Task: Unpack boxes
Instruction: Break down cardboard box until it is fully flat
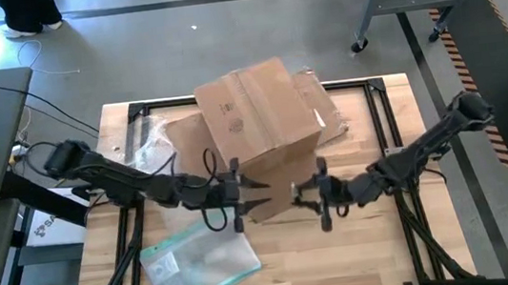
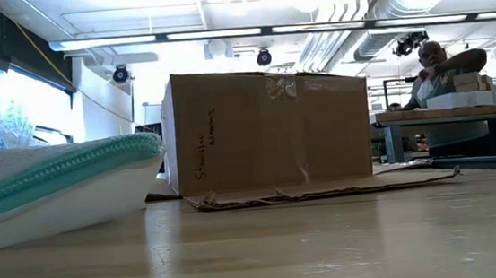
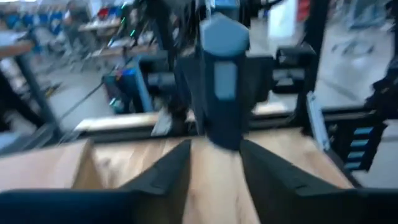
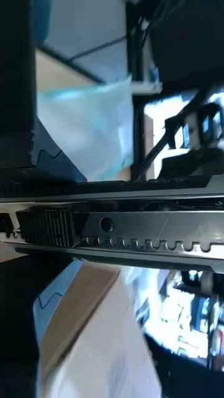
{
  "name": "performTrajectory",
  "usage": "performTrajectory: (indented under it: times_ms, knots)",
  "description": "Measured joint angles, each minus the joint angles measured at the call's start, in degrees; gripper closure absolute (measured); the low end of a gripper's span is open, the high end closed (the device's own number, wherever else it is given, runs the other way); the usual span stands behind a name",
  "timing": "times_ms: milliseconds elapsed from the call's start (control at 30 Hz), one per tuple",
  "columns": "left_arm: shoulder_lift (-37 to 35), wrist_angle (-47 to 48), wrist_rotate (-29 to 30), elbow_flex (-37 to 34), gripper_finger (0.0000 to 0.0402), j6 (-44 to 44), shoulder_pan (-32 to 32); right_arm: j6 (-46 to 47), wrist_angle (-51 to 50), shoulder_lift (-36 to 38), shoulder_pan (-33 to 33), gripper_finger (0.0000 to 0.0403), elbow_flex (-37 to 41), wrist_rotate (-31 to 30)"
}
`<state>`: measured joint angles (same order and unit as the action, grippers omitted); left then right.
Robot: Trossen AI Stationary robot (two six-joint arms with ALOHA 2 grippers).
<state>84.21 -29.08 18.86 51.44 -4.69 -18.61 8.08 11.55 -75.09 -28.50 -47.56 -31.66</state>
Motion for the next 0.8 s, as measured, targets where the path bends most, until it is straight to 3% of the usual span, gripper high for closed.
performTrajectory:
  times_ms: [200,400,567,800]
  knots:
    - [8.2,-16.4,-7.6,0.3,0.0174,-1.9,1.4,0.7,1.3,-7.4,-1.2,0.028,-3.6,-2.9]
    - [12.1,-17.7,-7.9,3.6,0.0154,-2.0,1.1,0.5,-2.5,-12.1,-1.2,0.028,-8.2,-3.3]
    - [11.4,-17.2,-5.7,4.1,0.0176,-0.5,0.0,1.6,-5.4,-12.7,-1.5,0.028,-8.9,-5.0]
    - [10.6,-14.1,-5.2,4.1,0.0264,2.4,0.0,2.3,-5.7,-12.7,-2.4,0.028,-8.9,-7.6]
